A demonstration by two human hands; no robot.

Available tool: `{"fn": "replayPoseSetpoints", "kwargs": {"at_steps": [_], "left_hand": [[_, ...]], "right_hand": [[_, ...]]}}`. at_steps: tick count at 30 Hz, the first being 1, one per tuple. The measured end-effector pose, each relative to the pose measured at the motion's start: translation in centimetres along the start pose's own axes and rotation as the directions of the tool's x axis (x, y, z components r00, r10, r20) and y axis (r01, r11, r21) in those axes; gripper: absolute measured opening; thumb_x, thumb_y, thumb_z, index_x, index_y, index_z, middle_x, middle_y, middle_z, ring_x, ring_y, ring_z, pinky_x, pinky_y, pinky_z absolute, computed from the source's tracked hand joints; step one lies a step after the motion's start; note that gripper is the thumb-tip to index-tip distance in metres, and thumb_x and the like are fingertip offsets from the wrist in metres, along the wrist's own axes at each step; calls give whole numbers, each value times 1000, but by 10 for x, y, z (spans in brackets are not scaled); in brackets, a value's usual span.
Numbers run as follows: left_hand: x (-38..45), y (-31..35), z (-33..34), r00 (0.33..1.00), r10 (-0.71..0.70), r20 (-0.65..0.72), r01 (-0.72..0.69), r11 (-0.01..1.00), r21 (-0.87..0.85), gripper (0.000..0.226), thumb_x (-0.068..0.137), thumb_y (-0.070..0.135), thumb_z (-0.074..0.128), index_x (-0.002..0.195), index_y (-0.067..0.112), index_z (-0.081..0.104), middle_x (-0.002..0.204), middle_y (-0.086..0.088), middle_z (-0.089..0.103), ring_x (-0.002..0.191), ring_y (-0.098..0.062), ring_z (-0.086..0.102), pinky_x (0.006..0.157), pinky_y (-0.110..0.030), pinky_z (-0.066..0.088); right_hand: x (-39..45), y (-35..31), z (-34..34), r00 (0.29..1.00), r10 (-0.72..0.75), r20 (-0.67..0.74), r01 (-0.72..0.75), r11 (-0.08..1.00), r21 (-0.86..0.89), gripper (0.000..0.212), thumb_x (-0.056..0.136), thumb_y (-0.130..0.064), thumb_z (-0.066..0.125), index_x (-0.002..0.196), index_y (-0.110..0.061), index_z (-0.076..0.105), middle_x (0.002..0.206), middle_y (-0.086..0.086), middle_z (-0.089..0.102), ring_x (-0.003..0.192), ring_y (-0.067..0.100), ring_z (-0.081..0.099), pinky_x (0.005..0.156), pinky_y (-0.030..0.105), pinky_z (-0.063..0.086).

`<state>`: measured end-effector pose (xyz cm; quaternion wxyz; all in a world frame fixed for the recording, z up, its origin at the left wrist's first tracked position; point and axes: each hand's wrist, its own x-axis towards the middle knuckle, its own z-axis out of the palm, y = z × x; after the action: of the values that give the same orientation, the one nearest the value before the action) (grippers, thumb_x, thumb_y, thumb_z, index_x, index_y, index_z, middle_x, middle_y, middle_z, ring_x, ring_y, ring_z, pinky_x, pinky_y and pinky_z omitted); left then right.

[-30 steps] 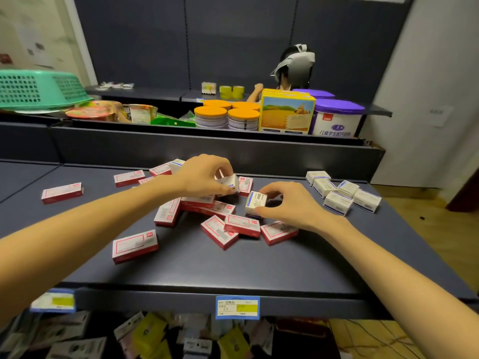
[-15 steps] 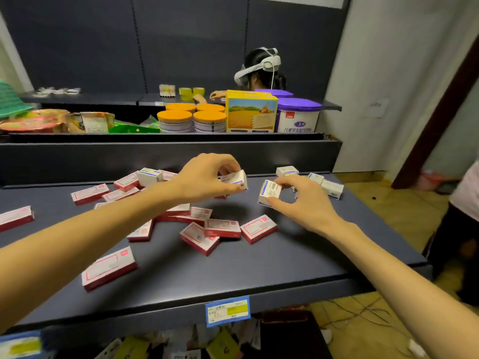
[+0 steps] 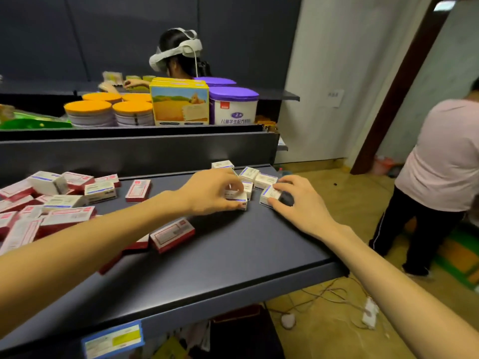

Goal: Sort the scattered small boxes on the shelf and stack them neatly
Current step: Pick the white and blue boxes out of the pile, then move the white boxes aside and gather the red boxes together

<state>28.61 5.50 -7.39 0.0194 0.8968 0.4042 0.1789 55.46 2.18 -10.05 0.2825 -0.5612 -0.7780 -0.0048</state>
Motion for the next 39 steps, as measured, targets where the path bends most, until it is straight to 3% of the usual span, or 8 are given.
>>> {"fn": "replayPoseSetpoints", "kwargs": {"at_steps": [7, 12, 17, 21, 26, 32, 36, 39], "left_hand": [[20, 9, 8, 998, -23, -61, 28, 996, 85, 49, 82, 72, 61, 107, 29, 68, 102, 10, 62, 89, -11, 58, 65, -26, 44], [22, 23, 10, 993, -66, -95, 81, 984, 160, 55, 82, 77, 56, 105, 28, 70, 105, 8, 62, 91, -13, 59, 69, -33, 52], [0, 15, -10, 983, -132, -125, 145, 984, 101, 51, 91, 71, 47, 113, 32, 70, 113, 10, 61, 97, -9, 59, 75, -30, 51], [-34, -22, -36, 976, -189, -107, 209, 950, 230, 41, 95, 60, 51, 110, 28, 71, 117, 5, 62, 101, -14, 60, 76, -31, 50], [-88, -68, -63, 929, -361, -77, 363, 853, 376, 38, 96, 50, 56, 121, 24, 68, 126, 0, 61, 111, -23, 60, 84, -36, 49], [-151, -93, -95, 863, -500, -76, 499, 818, 286, 32, 94, 51, 58, 114, 29, 69, 122, 5, 62, 105, -16, 61, 85, -37, 53], [-185, -95, -111, 872, -482, 85, 465, 870, 164, 31, 90, 49, 63, 113, 30, 70, 114, 8, 68, 100, -11, 63, 87, -34, 55], [-202, -90, -117, 859, -476, 188, 446, 876, 180, 39, 87, 47, 62, 123, 31, 68, 126, 8, 67, 112, -11, 60, 98, -34, 51]], "right_hand": [[28, 16, 20, 999, -1, 35, -3, 993, 116, 43, 91, -44, 66, 128, -23, 66, 136, -1, 53, 130, 18, 43, 107, 42, 42], [41, 24, 28, 999, -17, 49, 11, 993, 120, 42, 91, -41, 66, 128, -21, 66, 136, 2, 54, 130, 21, 44, 108, 41, 40], [47, 13, 24, 994, -64, -89, 83, 971, 225, 48, 84, -26, 72, 130, -14, 62, 132, 5, 59, 127, 26, 48, 107, 35, 34], [57, -29, 29, 972, -153, -178, 194, 949, 248, 45, 81, -30, 59, 122, -14, 65, 126, 6, 62, 126, 27, 50, 107, 39, 37], [70, -101, 55, 953, -298, 51, 274, 924, 266, 46, 91, -30, 67, 134, -17, 58, 137, 2, 56, 132, 20, 44, 109, 30, 31], [84, -168, 92, 900, -321, 294, 230, 924, 305, 58, 92, -39, 65, 145, -24, 47, 151, -1, 45, 138, 19, 41, 110, 36, 38], [94, -203, 110, 897, -300, 326, 202, 931, 304, 66, 90, -37, 69, 148, -21, 42, 153, 1, 42, 138, 21, 41, 109, 37, 38], [99, -222, 121, 890, -252, 380, 133, 941, 312, 77, 85, -39, 74, 150, -20, 38, 155, 3, 41, 138, 23, 42, 108, 38, 39]]}}
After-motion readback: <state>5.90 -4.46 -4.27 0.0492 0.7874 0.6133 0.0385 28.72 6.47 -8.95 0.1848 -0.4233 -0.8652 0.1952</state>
